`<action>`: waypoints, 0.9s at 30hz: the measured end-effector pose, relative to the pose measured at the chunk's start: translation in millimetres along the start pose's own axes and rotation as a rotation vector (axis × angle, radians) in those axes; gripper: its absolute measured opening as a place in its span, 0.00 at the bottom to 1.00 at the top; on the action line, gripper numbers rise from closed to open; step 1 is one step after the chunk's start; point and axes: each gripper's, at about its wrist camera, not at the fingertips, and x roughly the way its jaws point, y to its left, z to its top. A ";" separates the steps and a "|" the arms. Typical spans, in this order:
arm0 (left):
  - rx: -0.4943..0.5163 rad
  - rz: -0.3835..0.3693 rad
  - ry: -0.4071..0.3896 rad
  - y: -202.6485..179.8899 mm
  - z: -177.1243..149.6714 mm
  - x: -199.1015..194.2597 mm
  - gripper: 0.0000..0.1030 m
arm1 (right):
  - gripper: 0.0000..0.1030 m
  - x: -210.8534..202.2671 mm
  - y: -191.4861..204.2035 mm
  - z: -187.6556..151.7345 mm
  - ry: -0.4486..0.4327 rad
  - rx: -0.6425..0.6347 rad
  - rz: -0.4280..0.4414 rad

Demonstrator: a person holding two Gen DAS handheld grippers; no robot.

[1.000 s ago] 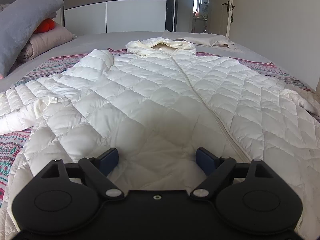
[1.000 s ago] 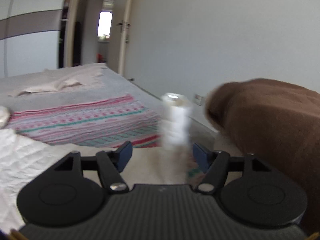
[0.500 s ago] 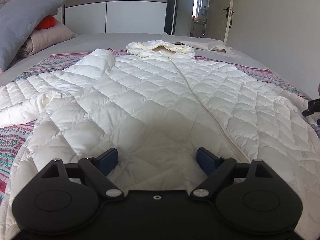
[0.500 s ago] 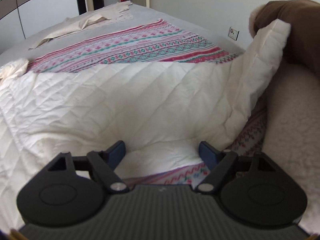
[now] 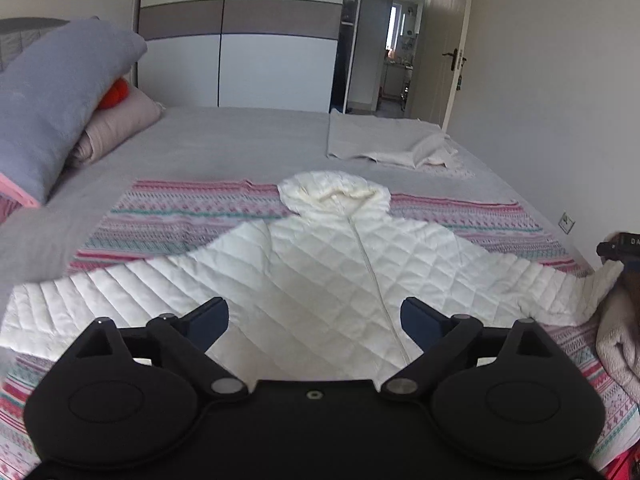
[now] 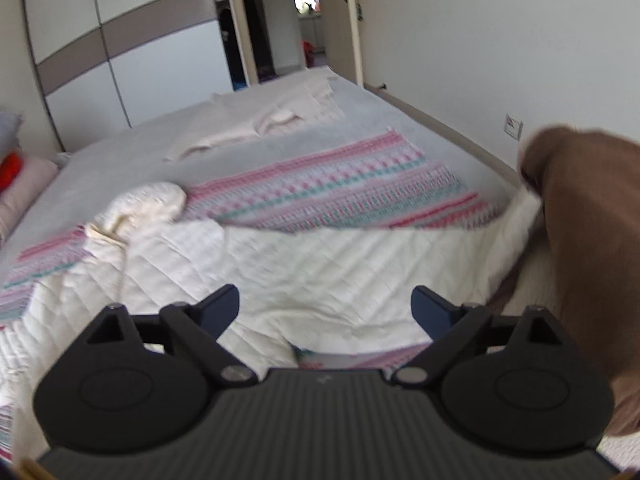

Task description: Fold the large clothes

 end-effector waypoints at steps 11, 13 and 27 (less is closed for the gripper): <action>0.064 0.113 0.012 26.7 123.5 35.6 1.00 | 0.99 5.7 71.1 93.5 0.018 -0.114 0.122; 0.093 0.155 -0.004 25.6 139.5 59.9 1.00 | 0.99 24.7 89.0 105.2 0.034 -0.134 0.141; 0.006 0.113 0.030 26.6 154.4 373.5 1.00 | 0.99 279.6 214.8 113.2 0.130 -0.133 0.234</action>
